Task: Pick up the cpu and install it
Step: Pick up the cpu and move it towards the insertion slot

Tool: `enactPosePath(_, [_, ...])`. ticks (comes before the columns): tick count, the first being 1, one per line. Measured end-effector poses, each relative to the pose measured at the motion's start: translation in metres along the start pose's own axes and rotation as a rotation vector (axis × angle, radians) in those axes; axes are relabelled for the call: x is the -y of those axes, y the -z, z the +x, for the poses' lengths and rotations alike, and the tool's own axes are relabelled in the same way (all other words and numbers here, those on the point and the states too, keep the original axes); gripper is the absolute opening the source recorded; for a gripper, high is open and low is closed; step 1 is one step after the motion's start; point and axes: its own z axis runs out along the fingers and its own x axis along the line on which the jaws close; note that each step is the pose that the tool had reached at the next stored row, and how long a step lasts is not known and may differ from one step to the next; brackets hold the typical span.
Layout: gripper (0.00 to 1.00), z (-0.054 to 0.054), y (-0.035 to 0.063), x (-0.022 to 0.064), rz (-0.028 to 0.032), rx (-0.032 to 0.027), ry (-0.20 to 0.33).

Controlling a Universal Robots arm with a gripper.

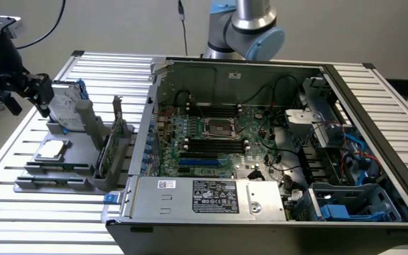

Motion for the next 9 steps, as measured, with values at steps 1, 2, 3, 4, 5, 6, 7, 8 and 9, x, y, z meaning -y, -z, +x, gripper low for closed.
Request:
enactPosePath(1, [0.65,0.0,-0.0017,0.0015,0.0001,-0.0002,0.002])
enactPosePath(2, [0.65,0.0,-0.0035,0.003,0.0001,-0.0003,0.004])
enactPosePath(3, [0.65,0.0,-0.0053,0.0043,0.0001,-0.0003,0.007])
enactPosePath(4, [0.65,0.0,-0.007,0.0056,0.0002,-0.0005,0.009])
enactPosePath(5, [0.65,0.0,-0.0087,0.0068,0.0003,-0.0007,0.012])
enactPosePath(6, [0.65,0.0,-0.0104,0.0078,0.0004,-0.001,0.014])
enactPosePath(7, [0.65,-0.001,-0.0122,0.0089,0.0005,-0.001,0.016])
enactPosePath(8, [0.65,-0.001,-0.0141,0.0098,0.0004,-0.0009,0.018])
enactPosePath(9, [0.65,-0.001,-0.0159,0.0106,0.0004,-0.001,0.02])
